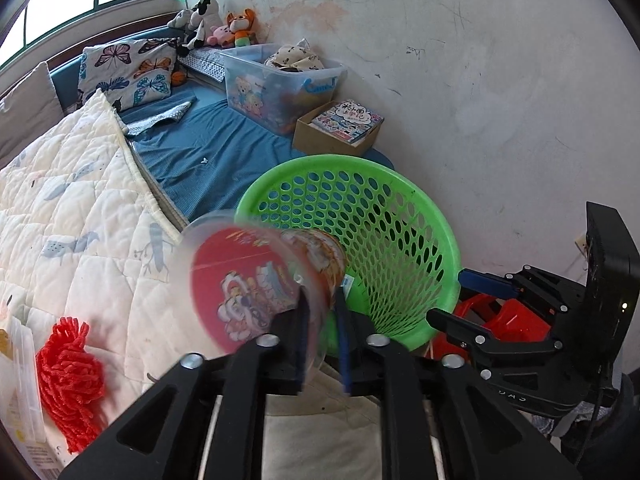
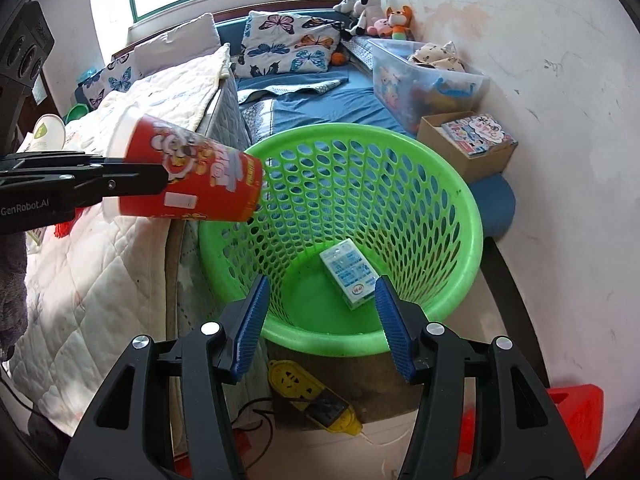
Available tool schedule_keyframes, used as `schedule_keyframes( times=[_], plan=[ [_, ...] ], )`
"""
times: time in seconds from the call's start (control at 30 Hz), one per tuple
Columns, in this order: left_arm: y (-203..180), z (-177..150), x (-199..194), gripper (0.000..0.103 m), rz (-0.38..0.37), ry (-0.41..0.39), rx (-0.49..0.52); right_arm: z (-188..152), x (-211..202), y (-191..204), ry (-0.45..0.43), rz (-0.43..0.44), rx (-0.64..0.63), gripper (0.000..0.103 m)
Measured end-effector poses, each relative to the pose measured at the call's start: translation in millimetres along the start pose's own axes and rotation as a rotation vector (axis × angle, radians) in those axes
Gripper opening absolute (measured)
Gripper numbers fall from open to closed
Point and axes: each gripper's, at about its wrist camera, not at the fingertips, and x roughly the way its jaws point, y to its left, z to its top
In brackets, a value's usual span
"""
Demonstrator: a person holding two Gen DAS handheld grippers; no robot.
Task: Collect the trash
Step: 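Carry the red cup over the green basket and open the left tool, then move both tools back over the trash on the bed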
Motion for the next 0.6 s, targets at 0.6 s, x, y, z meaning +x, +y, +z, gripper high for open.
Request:
schedule_keyframes(
  times=[0.6],
  plan=[
    [9.7,-28.4,-60.3,0.045,0.05,-0.091,-0.016,-3.0,-26.5,32.7,-0.048,0.024,-0.037,0.06]
  ],
)
